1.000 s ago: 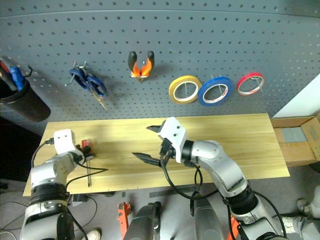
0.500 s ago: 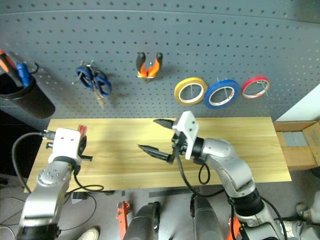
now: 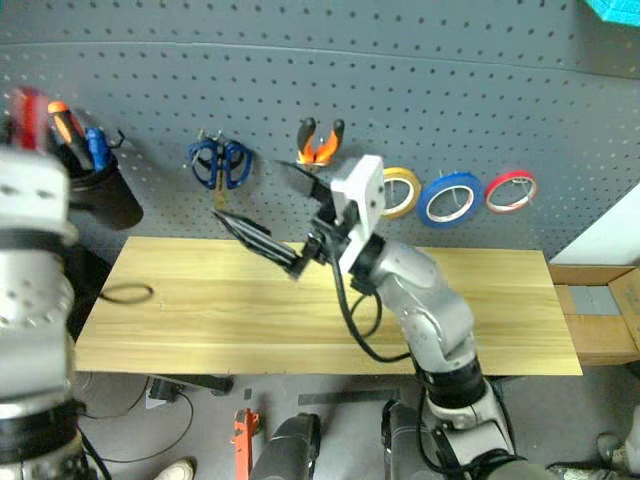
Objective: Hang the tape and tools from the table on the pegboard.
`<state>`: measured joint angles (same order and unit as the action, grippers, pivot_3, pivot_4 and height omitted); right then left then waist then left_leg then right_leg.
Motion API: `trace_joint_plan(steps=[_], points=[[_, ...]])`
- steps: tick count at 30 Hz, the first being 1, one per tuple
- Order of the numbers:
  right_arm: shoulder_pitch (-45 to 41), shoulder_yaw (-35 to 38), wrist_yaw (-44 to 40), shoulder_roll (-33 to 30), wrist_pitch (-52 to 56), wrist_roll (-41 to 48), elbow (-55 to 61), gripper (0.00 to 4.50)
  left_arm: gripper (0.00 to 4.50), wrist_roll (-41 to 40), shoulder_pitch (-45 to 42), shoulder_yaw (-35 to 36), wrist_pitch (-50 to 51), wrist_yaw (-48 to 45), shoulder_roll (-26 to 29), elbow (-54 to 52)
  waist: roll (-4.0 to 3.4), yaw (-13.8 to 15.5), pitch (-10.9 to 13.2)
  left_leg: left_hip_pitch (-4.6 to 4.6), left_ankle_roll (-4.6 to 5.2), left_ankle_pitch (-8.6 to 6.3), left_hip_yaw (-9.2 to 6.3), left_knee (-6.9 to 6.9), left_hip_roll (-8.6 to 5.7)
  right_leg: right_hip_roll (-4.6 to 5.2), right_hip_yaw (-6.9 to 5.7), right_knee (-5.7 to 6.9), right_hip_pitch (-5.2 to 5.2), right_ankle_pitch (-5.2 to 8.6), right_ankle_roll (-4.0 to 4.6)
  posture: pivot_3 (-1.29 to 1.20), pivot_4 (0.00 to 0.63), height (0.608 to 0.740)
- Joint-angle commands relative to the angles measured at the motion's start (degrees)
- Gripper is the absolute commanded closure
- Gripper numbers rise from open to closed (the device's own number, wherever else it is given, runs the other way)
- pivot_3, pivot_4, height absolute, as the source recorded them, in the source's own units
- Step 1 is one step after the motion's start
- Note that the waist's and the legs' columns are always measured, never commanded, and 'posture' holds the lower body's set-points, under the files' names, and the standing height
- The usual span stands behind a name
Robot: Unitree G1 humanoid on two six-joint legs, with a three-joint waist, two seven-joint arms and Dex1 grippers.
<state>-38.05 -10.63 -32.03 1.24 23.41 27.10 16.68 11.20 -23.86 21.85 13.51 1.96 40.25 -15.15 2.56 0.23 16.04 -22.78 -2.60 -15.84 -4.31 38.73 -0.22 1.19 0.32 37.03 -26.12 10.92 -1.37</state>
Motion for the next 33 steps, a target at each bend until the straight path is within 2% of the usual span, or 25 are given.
trace_joint_plan(steps=[1,8,15,22,33], points=[[-2.49,0.32,1.2,1.3,-3.21,-1.58,-1.92,0.0,3.69,-0.52,-6.67,-0.84,-3.49,0.77,0.4,7.17,0.01,0.09,-0.12,-0.01,-0.01,0.0,0.0,0.0,-0.01,0.01,0.01,0.0,0.0,-0.01,0.01,0.1,0.185,0.74],[-4.01,-0.13,2.21,2.3,-5.45,-3.81,-5.01,0.0,3.69,-4.72,-20.57,-3.81,-7.45,-0.42,-3.5,24.24,0.07,0.76,-0.16,-0.14,-0.2,0.11,-0.02,0.01,-0.04,0.06,-0.03,-0.05,-0.07,-0.01,0.02,0.07,0.185,0.74],[-3.72,-0.01,2.81,1.77,-5.33,-4.41,-5.36,0.0,3.69,-5.7,-30.12,-4.76,-14.54,-0.42,-2.8,37.17,0.1,1.21,-0.23,-0.12,-0.14,0.09,-0.1,0.06,-0.1,0.11,-0.11,0.07,-0.02,-0.01,0.03,0.06,0.185,0.74],[-3.44,-0.13,2.85,1.68,-5.49,-5.06,-5.61,0.0,3.69,-5.87,-35.33,-5.46,-19.09,-0.4,-1.17,45.29,0.17,0.73,-0.28,-0.12,-0.18,0.13,-0.13,0.09,-0.06,0.08,-0.21,0.1,-0.03,-0.13,0.13,0.05,0.182,0.74],[-2.62,-0.11,2.86,1.24,-5.17,-5.5,-5.02,0.0,3.69,-9.25,-23.79,-1.86,-9.67,2.55,-4.46,31.46,0.22,0.15,-0.4,-0.15,-0.29,0.2,-0.11,0.09,-0.02,0.08,-0.18,0.07,-0.05,-0.13,0.13,0.05,0.181,0.74]])
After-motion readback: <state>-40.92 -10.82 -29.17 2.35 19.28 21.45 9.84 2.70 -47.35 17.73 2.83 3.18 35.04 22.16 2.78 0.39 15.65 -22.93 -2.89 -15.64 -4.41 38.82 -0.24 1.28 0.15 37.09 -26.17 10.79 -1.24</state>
